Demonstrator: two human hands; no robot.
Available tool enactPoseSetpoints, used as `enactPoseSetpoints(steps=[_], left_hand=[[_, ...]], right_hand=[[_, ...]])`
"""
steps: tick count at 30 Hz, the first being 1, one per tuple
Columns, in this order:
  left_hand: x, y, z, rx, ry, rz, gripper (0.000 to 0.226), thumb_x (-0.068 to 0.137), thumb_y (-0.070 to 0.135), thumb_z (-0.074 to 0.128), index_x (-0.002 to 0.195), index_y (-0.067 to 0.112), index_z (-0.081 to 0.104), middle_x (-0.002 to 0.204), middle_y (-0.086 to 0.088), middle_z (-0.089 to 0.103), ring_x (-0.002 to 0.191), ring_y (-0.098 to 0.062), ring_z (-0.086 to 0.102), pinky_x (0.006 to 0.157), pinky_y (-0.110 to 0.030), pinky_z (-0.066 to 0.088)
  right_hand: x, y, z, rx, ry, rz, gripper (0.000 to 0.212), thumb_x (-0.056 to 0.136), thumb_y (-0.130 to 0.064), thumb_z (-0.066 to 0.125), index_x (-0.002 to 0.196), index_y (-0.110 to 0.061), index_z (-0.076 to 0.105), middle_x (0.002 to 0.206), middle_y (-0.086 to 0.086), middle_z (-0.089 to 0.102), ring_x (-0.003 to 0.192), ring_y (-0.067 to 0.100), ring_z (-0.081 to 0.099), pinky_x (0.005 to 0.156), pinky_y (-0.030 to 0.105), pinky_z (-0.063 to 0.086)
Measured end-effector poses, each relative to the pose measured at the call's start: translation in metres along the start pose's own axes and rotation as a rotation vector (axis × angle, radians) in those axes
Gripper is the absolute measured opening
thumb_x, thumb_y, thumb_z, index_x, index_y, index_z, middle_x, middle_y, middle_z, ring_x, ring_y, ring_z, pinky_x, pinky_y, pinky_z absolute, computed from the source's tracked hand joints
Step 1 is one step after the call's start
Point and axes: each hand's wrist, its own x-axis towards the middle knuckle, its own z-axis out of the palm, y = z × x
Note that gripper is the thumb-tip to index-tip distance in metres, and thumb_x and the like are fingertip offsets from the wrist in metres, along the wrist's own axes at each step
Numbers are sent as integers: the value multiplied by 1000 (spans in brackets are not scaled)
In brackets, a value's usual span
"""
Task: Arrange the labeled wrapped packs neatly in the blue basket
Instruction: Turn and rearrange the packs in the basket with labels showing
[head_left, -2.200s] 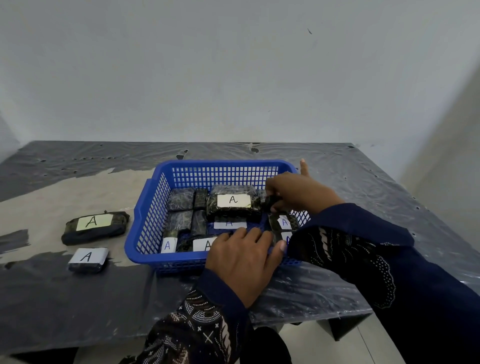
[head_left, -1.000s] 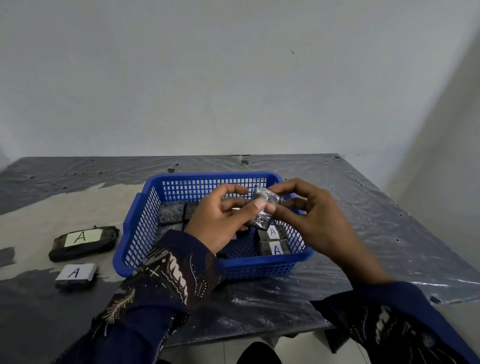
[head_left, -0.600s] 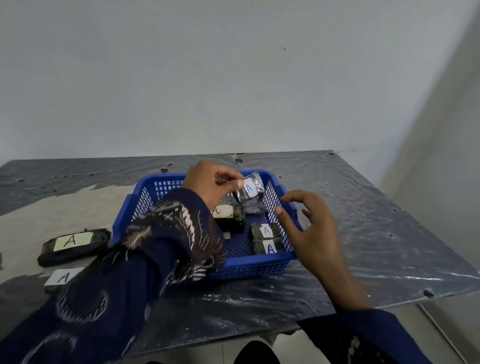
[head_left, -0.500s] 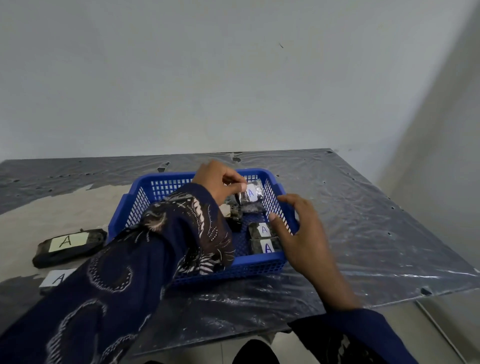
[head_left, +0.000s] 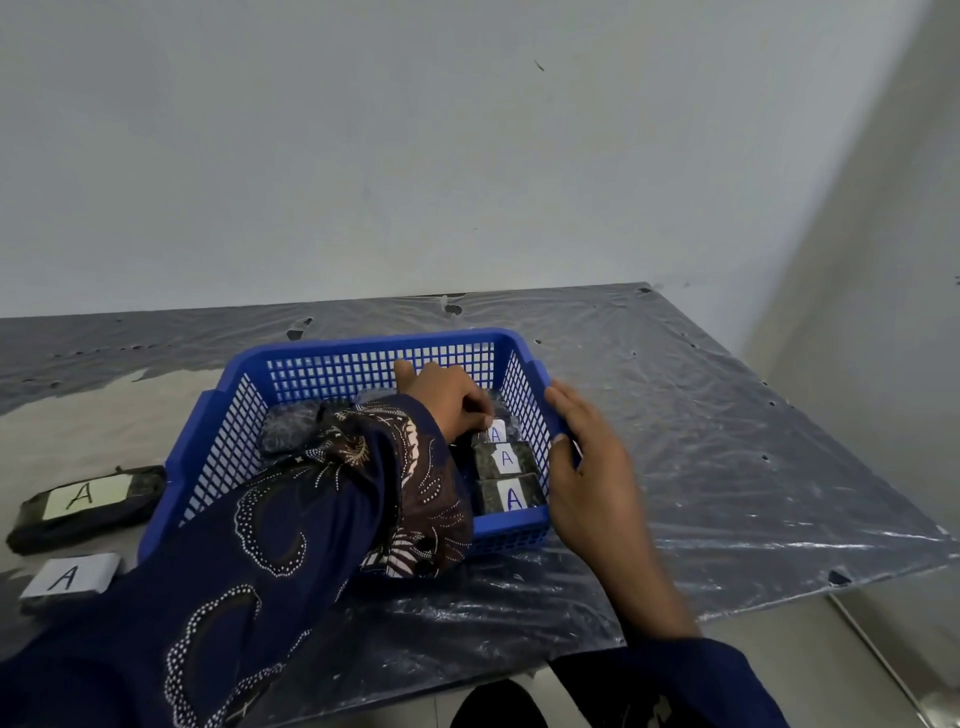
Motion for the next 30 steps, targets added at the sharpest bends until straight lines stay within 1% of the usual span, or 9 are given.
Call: enactPoseSetpoints(steps=[4,7,9,11,15,18,21,24,30], left_hand=[[1,2,1,244,33,-24,19,81,53,66,91,39,75,92,17,69,99,-12,51,84,-37,21],[5,7,-5,250,10,-1,23,87,51,59,89,35,75,88,13,71,92,-13,56,78,-38,15],[12,6,-9,298,21,17,21,89,46,58,96,34,73,96,12,71,97,-16,60,84,-39,19],[20,6,-15,407,-10,41,26,88,44,60,111,34,66,111,11,68,110,-19,58,96,-43,26],[34,6,-17,489,-199,-3,43,84,45,65,125,32,59,124,5,64,121,-22,53,108,-49,23],[43,5,-13,489,-289,-61,47,81,47,69,125,33,59,123,4,64,121,-23,54,108,-52,20],[51,4,-12,467,-332,-92,40,82,43,69,118,27,63,113,1,69,113,-24,58,108,-51,16],[54,4,-10,491,-291,-81,30,83,39,70,108,22,67,103,0,70,107,-24,59,108,-48,17],[47,8,-18,584,-159,54,44,70,56,75,100,24,67,101,3,64,102,-21,58,98,-44,32]], right_hand=[[0,1,1,12,5,5,49,99,4,47,143,-16,53,151,-5,48,138,3,41,119,34,36],[-1,2,2,26,10,9,49,99,4,47,143,-16,53,151,-5,48,138,5,42,119,36,36],[-1,3,2,38,12,10,48,99,4,47,142,-16,54,151,-6,48,138,5,43,118,36,37],[-1,3,2,45,12,9,48,99,3,47,142,-16,54,149,-9,48,137,3,43,118,36,37],[0,3,2,74,6,18,47,99,2,48,142,-18,54,142,-18,45,134,-1,43,117,36,39],[-1,4,1,74,5,12,47,99,2,48,142,-18,54,142,-19,45,133,-5,42,117,34,39],[0,7,2,101,8,17,47,100,2,48,142,-19,55,146,-16,47,135,-2,44,115,36,42],[0,9,3,122,6,25,48,99,1,48,141,-21,55,146,-17,47,135,1,45,112,39,45],[0,8,3,117,20,10,47,99,3,49,140,-19,56,144,-15,49,134,-3,45,115,37,42]])
